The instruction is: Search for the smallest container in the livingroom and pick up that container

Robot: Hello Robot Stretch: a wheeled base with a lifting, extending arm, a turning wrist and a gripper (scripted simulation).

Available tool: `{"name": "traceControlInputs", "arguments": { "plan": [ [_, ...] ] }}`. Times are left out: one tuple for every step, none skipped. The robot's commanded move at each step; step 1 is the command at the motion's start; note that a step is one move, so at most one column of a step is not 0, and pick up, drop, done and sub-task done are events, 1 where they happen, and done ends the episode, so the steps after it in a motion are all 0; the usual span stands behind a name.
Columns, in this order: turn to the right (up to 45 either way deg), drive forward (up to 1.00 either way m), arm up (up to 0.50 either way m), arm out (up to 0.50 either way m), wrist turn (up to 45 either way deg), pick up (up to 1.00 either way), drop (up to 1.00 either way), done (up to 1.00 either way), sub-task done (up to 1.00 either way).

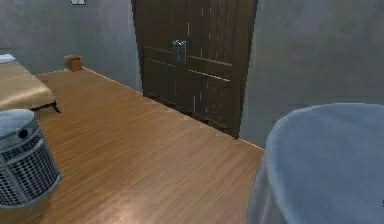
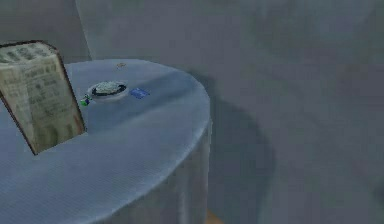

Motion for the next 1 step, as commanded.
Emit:
{"name": "traceControlInputs", "arguments": {
  "plan": [
    [9.0, 0.0, 0.0, 0.0, 0.0, 0.0, 0.0, 0.0, 0.0]
  ]
}}
